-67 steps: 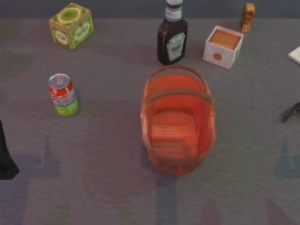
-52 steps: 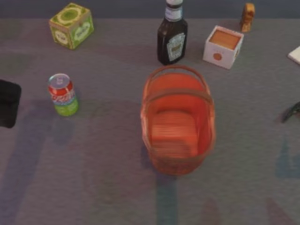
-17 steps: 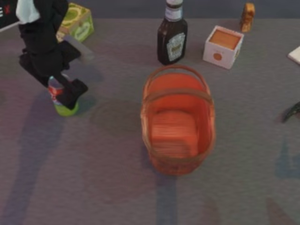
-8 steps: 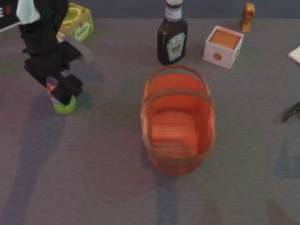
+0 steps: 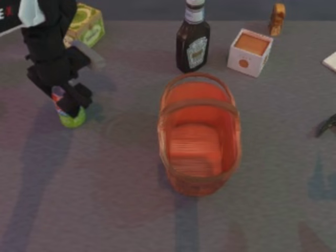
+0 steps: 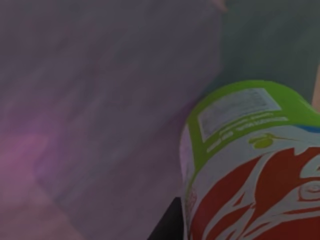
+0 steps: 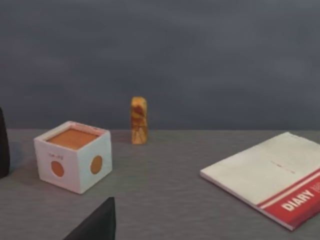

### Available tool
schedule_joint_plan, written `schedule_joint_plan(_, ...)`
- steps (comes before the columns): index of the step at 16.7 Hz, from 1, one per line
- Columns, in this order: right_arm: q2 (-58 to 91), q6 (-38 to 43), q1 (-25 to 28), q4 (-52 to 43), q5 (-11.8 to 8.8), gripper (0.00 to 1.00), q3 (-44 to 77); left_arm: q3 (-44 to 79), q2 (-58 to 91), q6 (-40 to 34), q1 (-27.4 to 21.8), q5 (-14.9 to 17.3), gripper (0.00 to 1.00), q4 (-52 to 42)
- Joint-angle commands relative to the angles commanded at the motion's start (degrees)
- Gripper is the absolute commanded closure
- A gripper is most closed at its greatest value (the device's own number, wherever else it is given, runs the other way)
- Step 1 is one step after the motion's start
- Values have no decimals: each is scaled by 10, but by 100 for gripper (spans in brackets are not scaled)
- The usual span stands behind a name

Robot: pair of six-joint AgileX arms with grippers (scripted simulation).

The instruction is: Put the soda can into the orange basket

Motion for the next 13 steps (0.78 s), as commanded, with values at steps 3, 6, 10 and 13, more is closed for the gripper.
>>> schedule_joint_plan(3,0,0,0,0,0,0,0,0,0,0,0,0,100,0)
schedule_joint_plan(6,0,0,0,0,0,0,0,-2,-1,-1,0,5,100,6)
schedule_joint_plan(10,0,0,0,0,0,0,0,-24,-9,-27,-10,68,100,86)
schedule_joint_plan(13,0,0,0,0,0,0,0,-56,-20,-65,-20,152,100,202)
